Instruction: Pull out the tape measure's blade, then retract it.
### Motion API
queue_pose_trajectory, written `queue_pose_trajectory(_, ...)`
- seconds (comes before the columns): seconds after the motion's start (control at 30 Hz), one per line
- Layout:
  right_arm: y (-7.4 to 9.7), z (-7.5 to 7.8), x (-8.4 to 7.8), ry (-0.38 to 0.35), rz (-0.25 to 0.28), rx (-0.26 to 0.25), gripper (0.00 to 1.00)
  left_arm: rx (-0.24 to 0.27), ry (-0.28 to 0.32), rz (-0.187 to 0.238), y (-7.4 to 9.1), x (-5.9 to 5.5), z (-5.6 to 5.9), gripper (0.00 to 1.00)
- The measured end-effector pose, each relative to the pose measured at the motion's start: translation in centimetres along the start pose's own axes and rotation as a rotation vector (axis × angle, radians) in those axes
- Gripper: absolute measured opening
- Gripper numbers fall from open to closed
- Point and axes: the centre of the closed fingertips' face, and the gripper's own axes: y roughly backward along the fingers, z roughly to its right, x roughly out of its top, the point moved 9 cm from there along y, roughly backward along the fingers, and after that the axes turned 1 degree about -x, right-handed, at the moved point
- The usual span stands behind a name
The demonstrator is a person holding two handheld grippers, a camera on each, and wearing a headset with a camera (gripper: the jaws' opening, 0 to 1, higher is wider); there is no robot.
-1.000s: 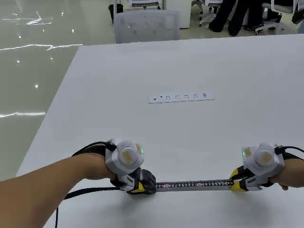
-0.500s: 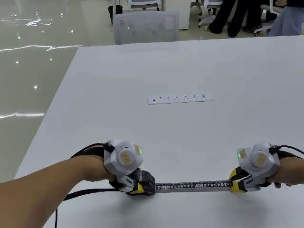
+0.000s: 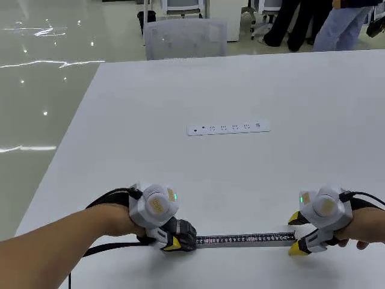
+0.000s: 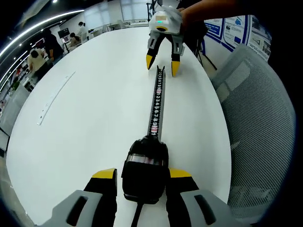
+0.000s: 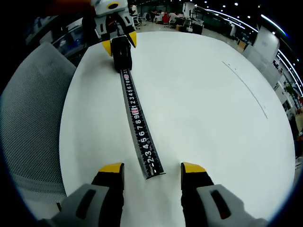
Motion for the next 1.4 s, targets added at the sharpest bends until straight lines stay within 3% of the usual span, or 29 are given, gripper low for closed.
queue_pose_trajectory(0.07, 0.3, 0.0, -0.1, -0.027, 0.021, -0.028, 0.49, 0.012, 0.061, 0.031, 0.4, -0.4, -0.1, 0.41)
queue_pose_trajectory(0.13, 0.7, -0.2, -0.1, -0.086, 0.049, -0.04, 0.57, 0.016, 0.076, 0.04, 0.8, -0.8, -0.2, 0.45)
queue_pose_trajectory(0.23, 1.3, -0.1, -0.2, -0.104, 0.126, -0.105, 0.76, 0.05, 0.14, 0.084, 1.3, -1.4, -0.2, 0.52)
queue_pose_trajectory(0.3, 1.6, -0.3, -0.6, -0.14, 0.137, -0.108, 0.8, 0.069, 0.192, 0.114, 1.6, -2.0, -0.2, 0.59)
queue_pose_trajectory(0.37, 2.1, -0.4, -0.9, -0.14, 0.138, -0.153, 0.86, 0.105, 0.253, 0.141, 2.0, -2.6, -0.4, 0.63)
queue_pose_trajectory(0.43, 2.5, -0.6, -1.1, -0.17, 0.165, -0.173, 0.92, 0.14, 0.327, 0.198, 2.4, -3.1, -0.7, 0.69)
queue_pose_trajectory(0.53, 3.1, -0.8, -1.3, -0.195, 0.195, -0.211, 0.97, 0.172, 0.353, 0.231, 3.1, -3.7, -0.5, 0.76)
queue_pose_trajectory(0.63, 3.9, -1.0, -1.2, -0.223, 0.25, -0.247, 0.99, 0.23, 0.322, 0.269, 3.8, -4.0, 0.0, 0.83)
queue_pose_trajectory(0.67, 4.2, -1.1, -1.3, -0.232, 0.254, -0.253, 1.0, 0.225, 0.354, 0.315, 3.9, -4.0, 0.3, 0.88)
queue_pose_trajectory(0.73, 4.7, -1.3, -1.2, -0.26, 0.281, -0.275, 1.0, 0.26, 0.385, 0.32, 4.3, -4.5, 0.4, 0.98)
queue_pose_trajectory(0.87, 5.6, -2.1, -1.6, -0.276, 0.3, -0.292, 1.0, 0.285, 0.458, 0.376, 5.1, -5.6, 1.0, 1.0)
queue_pose_trajectory(0.97, 6.1, -2.8, -2.1, -0.285, 0.307, -0.309, 1.0, 0.297, 0.508, 0.382, 5.7, -6.3, 1.7, 1.0)
queue_pose_trajectory(1.0, 6.3, -3.1, -2.3, -0.296, 0.319, -0.312, 1.0, 0.326, 0.518, 0.413, 6.1, -6.4, 1.9, 1.0)
queue_pose_trajectory(1.13, 6.7, -3.9, -2.9, -0.299, 0.323, -0.323, 1.0, 0.347, 0.549, 0.419, 6.9, -7.4, 2.8, 1.0)
queue_pose_trajectory(1.23, 7.6, -4.5, -3.1, -0.298, 0.357, -0.352, 0.99, 0.363, 0.59, 0.415, 7.6, -8.3, 3.7, 1.0)
queue_pose_trajectory(1.4, 8.7, -5.8, -3.8, -0.325, 0.376, -0.36, 0.97, 0.376, 0.597, 0.424, 8.3, -9.3, 5.0, 1.0)
